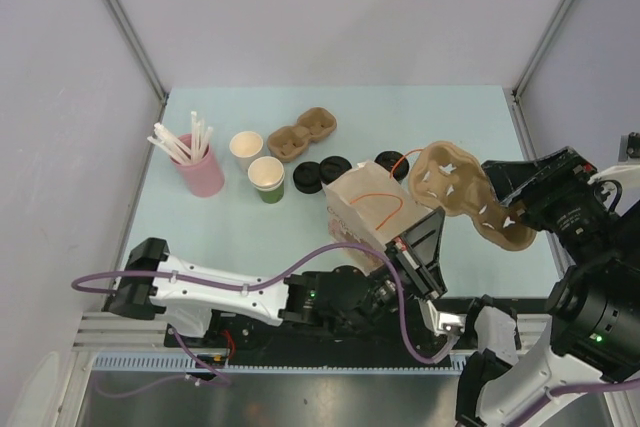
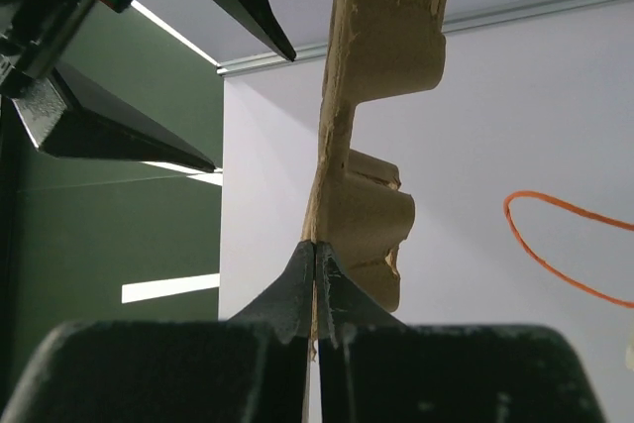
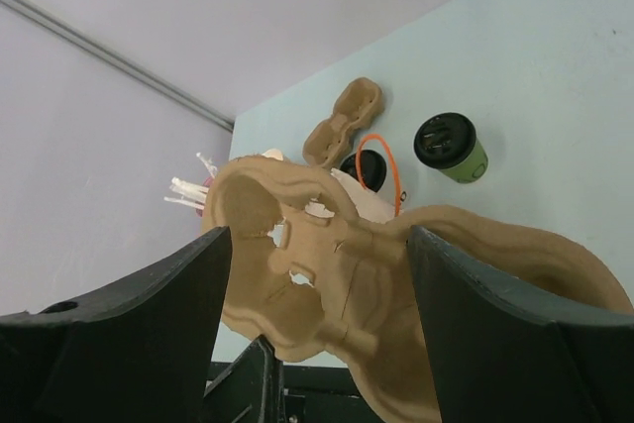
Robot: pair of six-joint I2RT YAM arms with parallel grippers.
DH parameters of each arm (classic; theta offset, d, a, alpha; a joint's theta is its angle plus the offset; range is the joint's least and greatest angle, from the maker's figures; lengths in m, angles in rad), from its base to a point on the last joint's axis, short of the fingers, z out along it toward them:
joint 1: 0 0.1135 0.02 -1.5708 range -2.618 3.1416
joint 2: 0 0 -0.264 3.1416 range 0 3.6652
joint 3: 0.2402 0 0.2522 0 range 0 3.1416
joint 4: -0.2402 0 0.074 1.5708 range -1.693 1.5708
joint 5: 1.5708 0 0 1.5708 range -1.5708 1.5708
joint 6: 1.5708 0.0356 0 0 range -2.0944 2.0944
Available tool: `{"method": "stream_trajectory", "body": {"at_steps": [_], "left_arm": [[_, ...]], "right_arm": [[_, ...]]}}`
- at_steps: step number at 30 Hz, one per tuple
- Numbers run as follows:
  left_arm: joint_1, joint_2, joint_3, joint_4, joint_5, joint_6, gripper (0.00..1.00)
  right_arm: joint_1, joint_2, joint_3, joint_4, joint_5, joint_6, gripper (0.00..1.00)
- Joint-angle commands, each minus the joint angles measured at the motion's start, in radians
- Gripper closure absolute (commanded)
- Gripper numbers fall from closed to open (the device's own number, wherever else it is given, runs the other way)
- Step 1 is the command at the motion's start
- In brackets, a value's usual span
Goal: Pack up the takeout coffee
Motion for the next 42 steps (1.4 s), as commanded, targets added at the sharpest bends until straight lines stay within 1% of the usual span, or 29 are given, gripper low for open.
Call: {"method": "stream_trajectory", "body": {"at_steps": [1,2,3,5,9,12,19,24,25,26,27,31,35,38,42], "left_arm": [[0.031,0.034,0.08,0.082,0.031,0.52,1.0],[0.042,0.042,0.099,0.083,0.043,0.531,1.0],[0.051,0.052,0.106,0.083,0.051,0.534,1.0],[0.088,0.078,0.129,0.091,0.068,0.552,0.99],[0.145,0.111,0.149,0.093,0.092,0.568,1.0],[0.177,0.144,0.171,0.099,0.114,0.576,1.0],[0.191,0.184,0.188,0.105,0.16,0.606,1.0],[0.192,0.2,0.179,0.114,0.161,0.629,1.0],[0.192,0.203,0.18,0.116,0.16,0.632,1.0],[0.194,0.206,0.185,0.117,0.16,0.634,1.0],[0.195,0.21,0.188,0.117,0.158,0.637,1.0],[0.212,0.232,0.211,0.117,0.166,0.651,1.0],[0.257,0.299,0.266,0.119,0.176,0.658,0.99],[0.298,0.348,0.349,0.129,0.18,0.665,1.0],[0.329,0.405,0.41,0.14,0.184,0.665,1.0]], "right_arm": [[0.038,-0.002,-0.027,-0.143,0.086,-0.037,0.23],[0.061,-0.012,-0.084,-0.142,0.106,-0.048,0.23],[0.073,-0.019,-0.114,-0.142,0.142,-0.055,0.23],[0.092,-0.035,-0.171,-0.142,0.16,-0.062,0.23],[0.097,-0.018,-0.114,-0.142,0.199,-0.069,0.23],[0.098,-0.003,-0.132,-0.142,0.207,-0.071,0.23],[0.1,0.023,-0.105,-0.143,0.264,-0.086,0.24],[0.1,0.072,-0.074,-0.139,0.31,-0.094,0.23],[0.103,0.083,-0.068,-0.139,0.318,-0.097,0.22],[0.107,0.095,-0.059,-0.139,0.324,-0.105,0.16],[0.11,0.115,-0.054,-0.14,0.331,-0.108,0.14],[0.162,0.154,-0.03,-0.143,0.396,-0.134,0.12],[0.227,0.185,-0.048,-0.142,0.387,-0.144,0.15],[0.287,0.214,-0.094,-0.139,0.417,-0.128,0.17],[0.412,0.223,-0.061,-0.068,0.525,-0.051,0.18]]}}
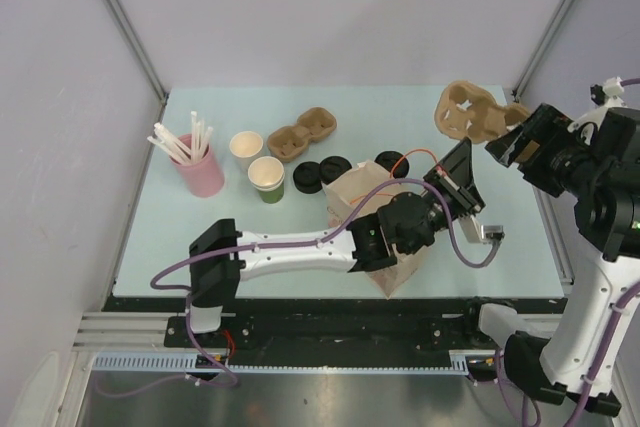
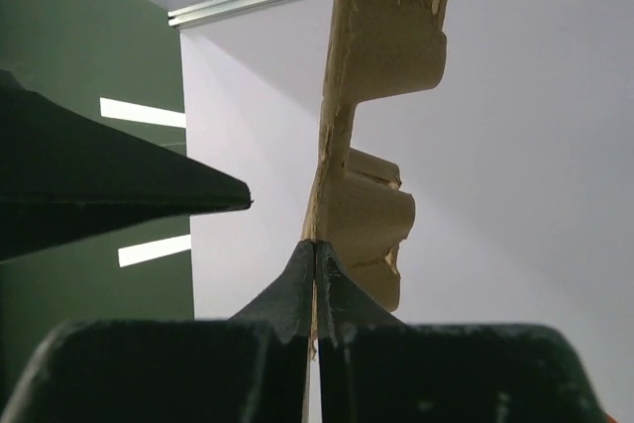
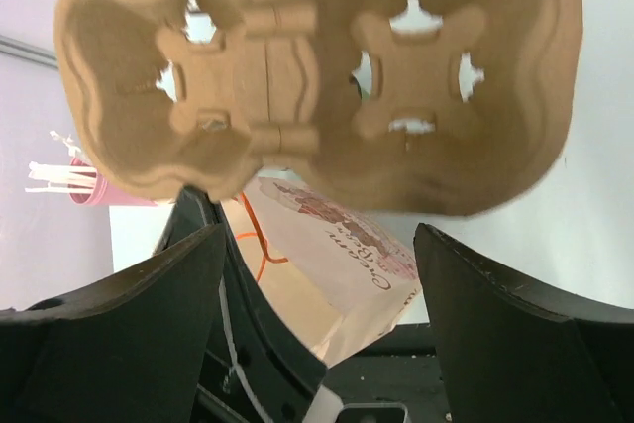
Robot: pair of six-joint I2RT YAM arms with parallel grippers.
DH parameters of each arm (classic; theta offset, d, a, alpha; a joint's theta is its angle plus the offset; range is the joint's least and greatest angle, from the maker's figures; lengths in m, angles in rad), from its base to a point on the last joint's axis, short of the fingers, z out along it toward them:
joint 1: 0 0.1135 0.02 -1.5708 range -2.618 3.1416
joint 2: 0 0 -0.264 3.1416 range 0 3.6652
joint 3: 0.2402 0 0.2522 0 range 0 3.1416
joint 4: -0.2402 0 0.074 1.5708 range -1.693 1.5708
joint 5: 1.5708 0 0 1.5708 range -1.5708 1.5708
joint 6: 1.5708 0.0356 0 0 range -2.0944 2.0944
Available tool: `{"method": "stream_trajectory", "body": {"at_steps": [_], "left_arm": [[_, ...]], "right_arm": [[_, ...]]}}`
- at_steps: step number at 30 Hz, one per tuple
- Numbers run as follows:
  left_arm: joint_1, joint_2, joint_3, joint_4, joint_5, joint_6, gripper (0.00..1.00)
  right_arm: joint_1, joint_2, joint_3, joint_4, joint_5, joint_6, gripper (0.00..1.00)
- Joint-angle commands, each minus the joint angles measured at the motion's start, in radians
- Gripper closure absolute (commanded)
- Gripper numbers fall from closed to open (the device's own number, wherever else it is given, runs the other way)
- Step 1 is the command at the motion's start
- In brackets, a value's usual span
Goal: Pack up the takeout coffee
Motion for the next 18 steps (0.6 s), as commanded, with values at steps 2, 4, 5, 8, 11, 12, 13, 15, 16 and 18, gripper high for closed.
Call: {"method": "stream_trajectory", "body": {"at_steps": [2,4,5,8,11,12,13,15,16,18], "left_arm": [[0.031,0.03,0.086,0.073,0.023,0.669,0.99],[0.031,0.029,0.07,0.075,0.031,0.675,1.0],[0.031,0.027,0.063,0.076,0.029,0.675,1.0],[0.031,0.02,0.034,0.078,0.02,0.672,1.0],[0.031,0.009,0.005,0.079,0.024,0.673,1.0],[0.031,0.01,0.002,0.081,0.023,0.673,0.99],[0.031,0.009,-0.001,0.081,0.021,0.672,1.0],[0.031,0.009,-0.004,0.083,0.015,0.666,1.0],[0.032,0.009,-0.004,0.081,0.014,0.664,1.0],[0.037,0.01,-0.004,0.081,0.014,0.664,1.0]], "right_arm": [[0.136,0.034,0.012,-0.049,0.18,0.078,0.18],[0.266,0.038,-0.031,-0.007,0.315,0.1,0.18],[0.325,0.038,-0.04,0.007,0.389,0.133,0.18],[0.485,0.059,0.001,0.027,0.588,0.173,0.17],[0.548,0.123,0.103,0.011,0.655,0.178,0.18],[0.557,0.139,0.121,0.009,0.66,0.176,0.18],[0.565,0.163,0.136,0.006,0.662,0.176,0.18],[0.577,0.177,0.181,-0.008,0.658,0.172,0.18],[0.577,0.179,0.196,-0.025,0.654,0.17,0.19],[0.578,0.173,0.233,-0.04,0.649,0.17,0.19]]}}
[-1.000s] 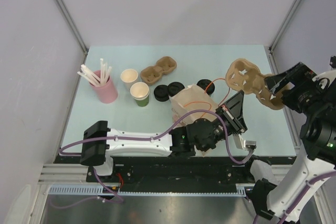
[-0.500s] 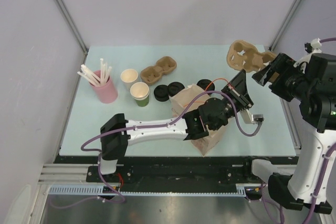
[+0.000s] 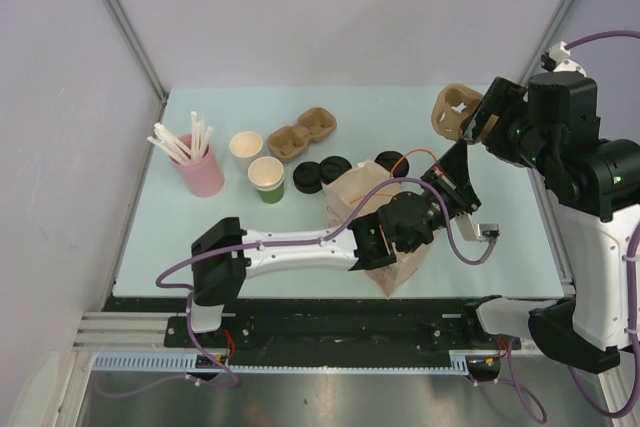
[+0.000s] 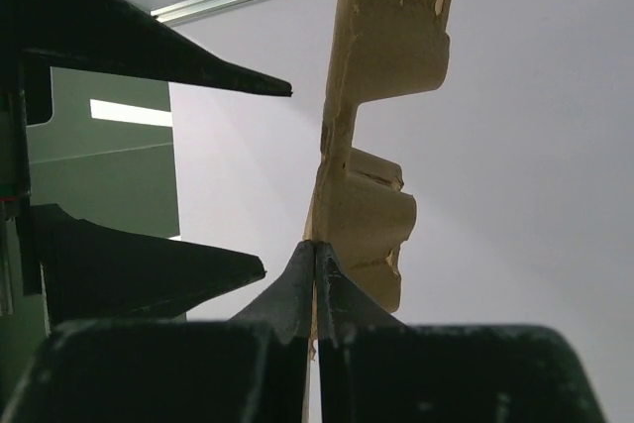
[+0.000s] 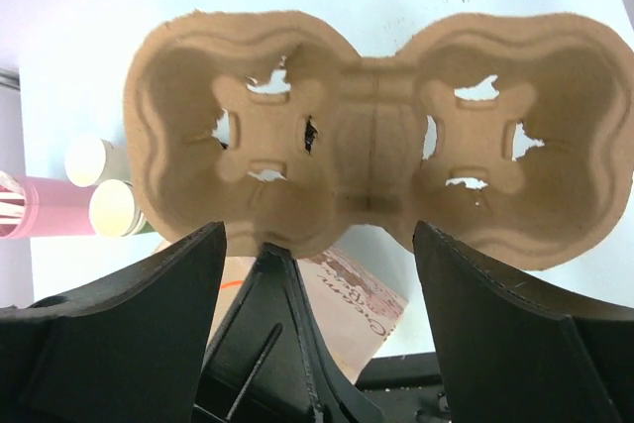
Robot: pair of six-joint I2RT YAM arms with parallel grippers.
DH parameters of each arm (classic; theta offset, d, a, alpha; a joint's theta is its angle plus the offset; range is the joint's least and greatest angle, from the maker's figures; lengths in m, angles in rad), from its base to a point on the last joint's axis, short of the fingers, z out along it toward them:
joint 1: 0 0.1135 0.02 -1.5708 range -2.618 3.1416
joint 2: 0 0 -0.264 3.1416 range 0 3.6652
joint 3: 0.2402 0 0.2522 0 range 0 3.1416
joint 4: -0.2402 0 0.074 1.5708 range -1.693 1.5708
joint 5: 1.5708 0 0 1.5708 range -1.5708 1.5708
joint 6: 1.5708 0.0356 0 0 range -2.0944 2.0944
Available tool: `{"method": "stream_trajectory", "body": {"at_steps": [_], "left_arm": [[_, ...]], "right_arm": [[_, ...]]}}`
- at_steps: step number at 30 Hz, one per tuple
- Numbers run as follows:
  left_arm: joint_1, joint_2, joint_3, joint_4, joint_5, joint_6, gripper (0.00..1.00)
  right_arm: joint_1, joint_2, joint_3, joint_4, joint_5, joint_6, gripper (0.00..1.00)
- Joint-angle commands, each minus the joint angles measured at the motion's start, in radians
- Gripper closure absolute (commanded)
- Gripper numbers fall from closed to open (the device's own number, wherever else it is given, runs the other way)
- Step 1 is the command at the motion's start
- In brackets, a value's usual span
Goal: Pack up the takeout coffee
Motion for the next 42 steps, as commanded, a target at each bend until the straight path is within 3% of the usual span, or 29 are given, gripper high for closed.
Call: {"method": "stream_trajectory", "body": {"at_steps": [1,15,29,34,39,42], "left_arm": [[0.001,-0.025,0.0,0.054,0.016,0.668,0.99],[0.002,-0.032,-0.028,0.077,0.008,0.695,1.0],[0.002,-0.044,-0.057,0.108,0.019,0.704,1.0],[0.0,-0.056,-0.08,0.117,0.031,0.704,1.0],[0.0,-0.052,-0.066,0.129,0.034,0.698,1.0],[0.0,-0.044,-0.055,0.133,0.032,0.707,1.0]], "right_arm": [[0.01,-0.015,0.089,-0.049,0.058,0.024,0.18],[0.008,0.004,-0.082,0.09,0.181,0.021,0.16],[-0.021,0.022,-0.164,0.158,0.181,0.004,0.26],[-0.052,0.004,-0.198,0.207,0.15,-0.012,0.4],[-0.058,-0.012,-0.236,0.22,0.123,-0.013,0.41],[-0.061,-0.021,-0.273,0.229,0.107,-0.01,0.37]]}}
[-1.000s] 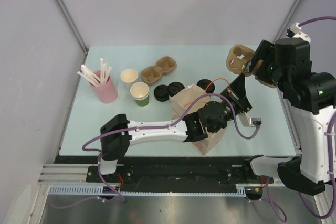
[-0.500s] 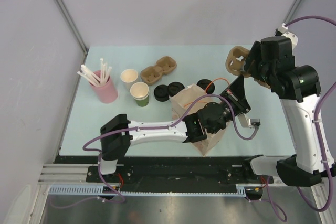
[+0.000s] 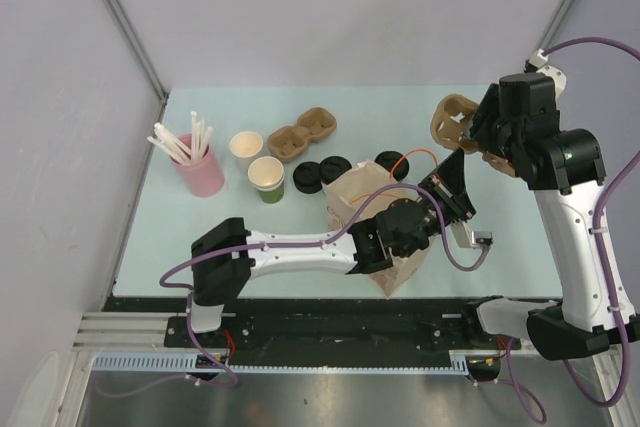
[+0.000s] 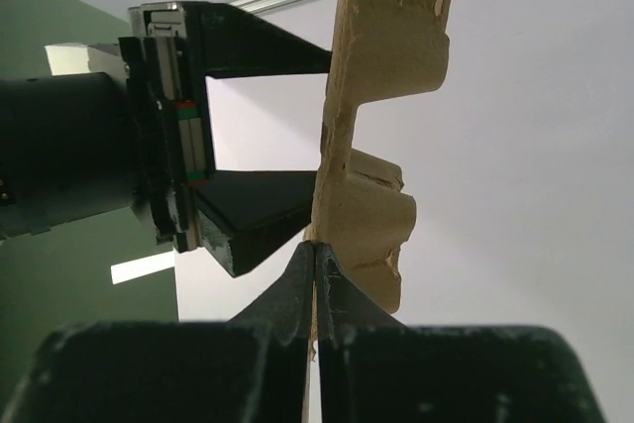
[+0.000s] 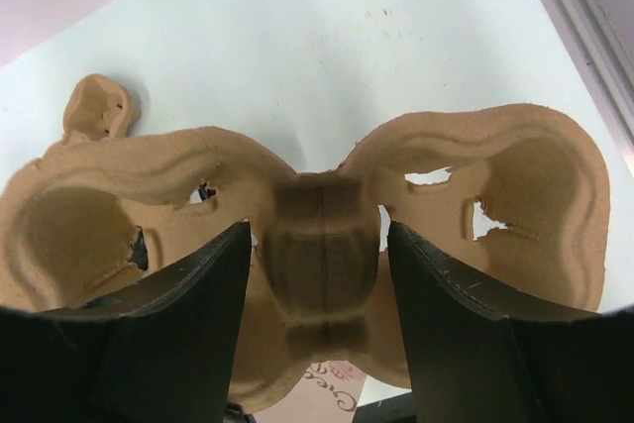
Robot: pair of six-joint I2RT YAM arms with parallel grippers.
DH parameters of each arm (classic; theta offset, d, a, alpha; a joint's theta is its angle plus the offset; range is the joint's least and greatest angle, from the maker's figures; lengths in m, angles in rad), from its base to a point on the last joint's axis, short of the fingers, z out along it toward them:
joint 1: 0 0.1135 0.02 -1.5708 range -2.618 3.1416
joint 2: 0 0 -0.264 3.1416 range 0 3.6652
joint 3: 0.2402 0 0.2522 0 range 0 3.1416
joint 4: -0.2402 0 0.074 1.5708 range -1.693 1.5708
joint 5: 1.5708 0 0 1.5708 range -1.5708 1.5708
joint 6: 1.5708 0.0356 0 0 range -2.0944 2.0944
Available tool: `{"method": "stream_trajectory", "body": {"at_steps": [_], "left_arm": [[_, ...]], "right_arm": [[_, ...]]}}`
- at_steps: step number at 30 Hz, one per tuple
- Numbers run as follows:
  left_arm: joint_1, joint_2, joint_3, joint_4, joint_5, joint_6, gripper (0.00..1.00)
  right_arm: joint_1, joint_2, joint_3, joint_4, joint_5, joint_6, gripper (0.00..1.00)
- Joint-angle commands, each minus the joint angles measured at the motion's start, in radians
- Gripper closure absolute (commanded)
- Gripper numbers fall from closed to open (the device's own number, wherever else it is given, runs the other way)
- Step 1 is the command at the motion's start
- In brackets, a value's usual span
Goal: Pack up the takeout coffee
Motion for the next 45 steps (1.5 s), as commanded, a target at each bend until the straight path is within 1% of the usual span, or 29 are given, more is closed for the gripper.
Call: {"method": "stream_trajectory", "body": {"at_steps": [1,3,5,9,11,13,16,17,18,20,21,23,24,26,28,29,31,33,34,35,36,37,38,39,40,41,42,44,45], "left_arm": [[0.001,-0.041,0.026,0.085,0.006,0.708,1.0],[0.001,-0.035,0.037,0.085,0.006,0.708,1.0],[0.002,-0.027,0.045,0.086,0.003,0.706,1.0],[0.001,-0.033,0.039,0.089,0.006,0.709,1.0],[0.001,-0.038,0.033,0.089,0.006,0.709,1.0],[0.002,-0.045,0.023,0.089,0.008,0.701,1.0],[0.001,-0.051,0.008,0.091,0.017,0.688,0.99],[0.001,-0.056,0.005,0.091,0.02,0.68,0.96],[0.001,-0.058,0.003,0.091,0.02,0.675,0.81],[0.001,-0.061,0.007,0.093,0.018,0.662,0.61],[0.001,-0.062,0.008,0.093,0.018,0.658,0.44],[0.001,-0.074,0.008,0.093,0.02,0.642,0.3],[-0.001,-0.081,0.005,0.093,0.021,0.632,0.16],[-0.004,-0.108,-0.001,0.088,0.025,0.596,0.05],[-0.008,-0.128,-0.001,0.071,0.018,0.531,0.02],[-0.011,-0.159,0.003,0.057,0.014,0.502,0.0],[-0.022,-0.189,0.017,-0.019,-0.024,0.406,0.0],[-0.033,-0.225,0.049,-0.102,-0.054,0.311,0.0],[-0.036,-0.235,0.063,-0.133,-0.083,0.278,0.0],[-0.041,-0.245,0.103,-0.2,-0.096,0.245,0.0],[-0.044,-0.248,0.129,-0.24,-0.109,0.167,0.0],[-0.044,-0.248,0.164,-0.295,-0.154,0.119,0.0],[-0.044,-0.233,0.269,-0.464,-0.179,0.058,0.0],[-0.042,-0.217,0.349,-0.59,-0.208,-0.111,0.0],[-0.038,-0.191,0.444,-0.724,-0.228,-0.21,0.0],[-0.028,-0.165,0.65,-0.985,-0.222,-0.302,0.0],[0.005,-0.101,0.754,-1.101,-0.212,-0.458,0.0],[0.056,-0.061,0.943,-1.322,-0.154,-0.559,0.03],[0.117,-0.07,0.95,-1.372,-0.125,-0.628,0.04]], "right_arm": [[-0.004,-0.028,-0.032,0.041,-0.022,-0.004,0.35],[-0.006,-0.035,-0.051,0.041,-0.034,0.001,0.33],[-0.007,-0.045,-0.069,0.052,-0.031,0.001,0.34],[-0.022,-0.055,-0.065,0.063,-0.034,-0.012,0.46],[-0.029,-0.057,-0.058,0.063,-0.037,-0.021,0.49],[-0.032,-0.06,-0.052,0.063,-0.037,-0.031,0.57],[-0.041,-0.066,-0.049,0.064,-0.04,-0.048,0.61],[-0.042,-0.071,-0.048,0.064,-0.045,-0.051,0.61],[-0.047,-0.074,-0.049,0.063,-0.048,-0.054,0.63],[-0.056,-0.087,-0.052,0.064,-0.055,-0.059,0.65],[-0.065,-0.092,-0.052,0.064,-0.062,-0.062,0.65],[-0.079,-0.101,-0.054,0.066,-0.08,-0.071,0.66],[-0.087,-0.103,-0.054,0.066,-0.086,-0.076,0.67],[-0.11,-0.107,-0.057,0.064,-0.108,-0.093,0.68],[-0.154,-0.112,-0.063,0.063,-0.147,-0.105,0.69],[-0.174,-0.112,-0.066,0.064,-0.163,-0.12,0.71],[-0.241,-0.112,-0.068,0.072,-0.219,-0.137,0.73],[-0.274,-0.111,-0.061,0.078,-0.261,-0.156,0.73],[-0.329,-0.107,-0.058,0.085,-0.301,-0.16,0.73],[-0.346,-0.106,-0.049,0.086,-0.318,-0.165,0.73],[-0.36,-0.097,-0.042,0.086,-0.345,-0.174,0.73],[-0.369,-0.094,-0.037,0.084,-0.355,-0.18,0.73],[-0.39,-0.091,-0.029,0.083,-0.364,-0.188,0.73],[-0.398,-0.089,-0.026,0.078,-0.381,-0.202,0.73],[-0.41,-0.088,-0.022,0.076,-0.393,-0.211,0.72],[-0.427,-0.089,-0.02,0.073,-0.395,-0.22,0.71],[-0.435,-0.089,-0.011,0.069,-0.449,-0.232,0.71],[-0.44,-0.095,-0.008,0.067,-0.473,-0.263,0.71],[-0.437,-0.097,-0.011,0.072,-0.493,-0.271,0.72]]}}
